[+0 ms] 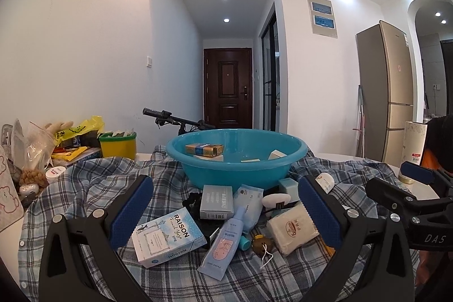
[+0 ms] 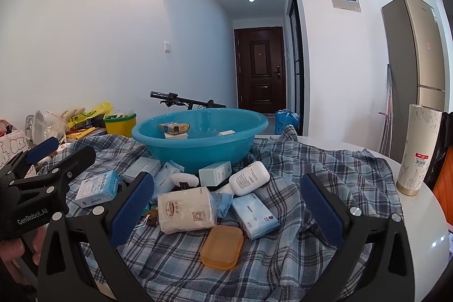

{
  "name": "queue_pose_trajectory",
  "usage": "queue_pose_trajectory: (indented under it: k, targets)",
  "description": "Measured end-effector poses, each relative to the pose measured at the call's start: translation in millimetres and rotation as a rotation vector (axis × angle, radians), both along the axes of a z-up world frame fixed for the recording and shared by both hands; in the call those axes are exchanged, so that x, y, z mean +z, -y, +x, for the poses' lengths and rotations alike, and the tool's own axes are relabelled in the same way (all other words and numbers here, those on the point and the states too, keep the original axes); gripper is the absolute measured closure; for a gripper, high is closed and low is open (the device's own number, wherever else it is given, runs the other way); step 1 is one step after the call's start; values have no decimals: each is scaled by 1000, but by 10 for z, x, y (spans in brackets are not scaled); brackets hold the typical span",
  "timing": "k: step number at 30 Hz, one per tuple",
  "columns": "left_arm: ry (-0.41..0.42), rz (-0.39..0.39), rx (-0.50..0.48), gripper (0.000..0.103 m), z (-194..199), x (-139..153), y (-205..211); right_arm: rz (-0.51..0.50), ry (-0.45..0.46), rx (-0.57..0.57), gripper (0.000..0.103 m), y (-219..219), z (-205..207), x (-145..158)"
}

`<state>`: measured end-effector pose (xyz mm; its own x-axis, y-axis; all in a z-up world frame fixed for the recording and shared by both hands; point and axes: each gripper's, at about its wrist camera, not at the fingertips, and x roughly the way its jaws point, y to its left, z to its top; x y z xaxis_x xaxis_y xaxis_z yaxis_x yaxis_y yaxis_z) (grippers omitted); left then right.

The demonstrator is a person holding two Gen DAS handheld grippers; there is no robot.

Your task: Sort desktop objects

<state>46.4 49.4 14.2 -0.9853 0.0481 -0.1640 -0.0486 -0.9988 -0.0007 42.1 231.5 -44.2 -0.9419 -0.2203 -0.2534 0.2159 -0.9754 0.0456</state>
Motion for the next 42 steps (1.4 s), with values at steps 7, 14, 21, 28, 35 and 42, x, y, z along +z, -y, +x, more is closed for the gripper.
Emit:
queue_pose_trajectory:
  k: [7,14,21,28,35,42]
  targets:
    - [47,21,-1,0,-94,-38,32,6,14,-16,0,11,-29,-16]
    - [84,-4,-10,0,-155,-81,-24,54,36,-20,0,99,-72,-43]
    - [103,-2,-8,0,-192,-98,-25,31,53,-47,0,42,-100,-46]
    - [105,-9,-9,0,-183,-94,-29,41,48,-41,0,67,-95,-42]
    - [105,-8,-9,0,-183,-93,-34,39,50,-41,0,67,-102,-43]
    - [105,-11,-10,0,-180,-88,-34,40,50,-38,0,64,-109,-46]
